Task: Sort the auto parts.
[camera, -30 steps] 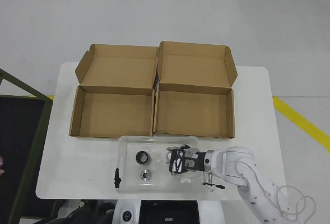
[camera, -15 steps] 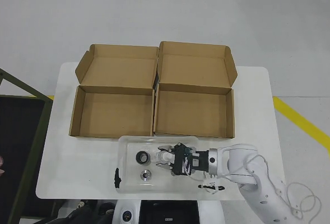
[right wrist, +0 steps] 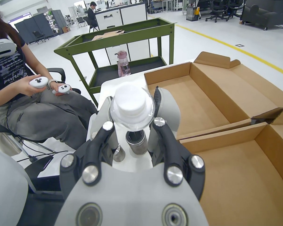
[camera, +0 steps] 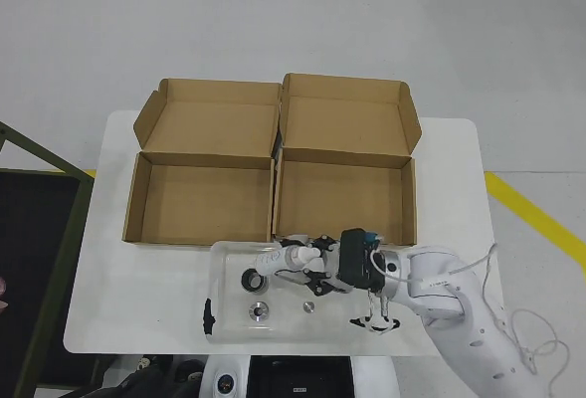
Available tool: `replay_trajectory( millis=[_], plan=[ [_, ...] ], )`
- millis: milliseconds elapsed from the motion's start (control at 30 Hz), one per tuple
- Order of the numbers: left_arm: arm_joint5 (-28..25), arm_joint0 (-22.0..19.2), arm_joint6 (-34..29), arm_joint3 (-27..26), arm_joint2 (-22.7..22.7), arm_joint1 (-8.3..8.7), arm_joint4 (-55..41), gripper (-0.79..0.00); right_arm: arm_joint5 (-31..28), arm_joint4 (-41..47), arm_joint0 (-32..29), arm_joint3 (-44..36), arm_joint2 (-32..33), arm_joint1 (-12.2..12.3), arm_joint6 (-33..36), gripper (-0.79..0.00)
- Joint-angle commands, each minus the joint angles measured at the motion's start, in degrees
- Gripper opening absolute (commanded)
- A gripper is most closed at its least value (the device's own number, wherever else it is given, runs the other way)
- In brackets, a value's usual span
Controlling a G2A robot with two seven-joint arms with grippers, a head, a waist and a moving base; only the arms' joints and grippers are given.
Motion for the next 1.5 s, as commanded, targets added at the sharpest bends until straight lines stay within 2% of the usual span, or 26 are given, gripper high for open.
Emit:
replay_trajectory(
  millis=[0,767,1267,1467],
  plan=[
    [0.0,0.0,0.0,0.0,0.0,0.00,0.0,0.000,0.6,0.1,-0.1,-0.2,0.6,0.1,-0.7,-0.785],
    [0.0,0.0,0.0,0.0,0.0,0.00,0.0,0.000,3.7,2.5,0.7,3.2,6.1,0.6,-5.7,-0.785],
    [0.0,0.0,0.0,0.0,0.0,0.00,0.0,0.000,11.0,-2.2,10.3,9.9,2.3,-0.6,-4.4,-0.785],
    [0.0,0.0,0.0,0.0,0.0,0.00,0.0,0.000,13.3,-4.8,14.4,14.5,-0.4,-1.2,-1.2,-0.785]
  ],
)
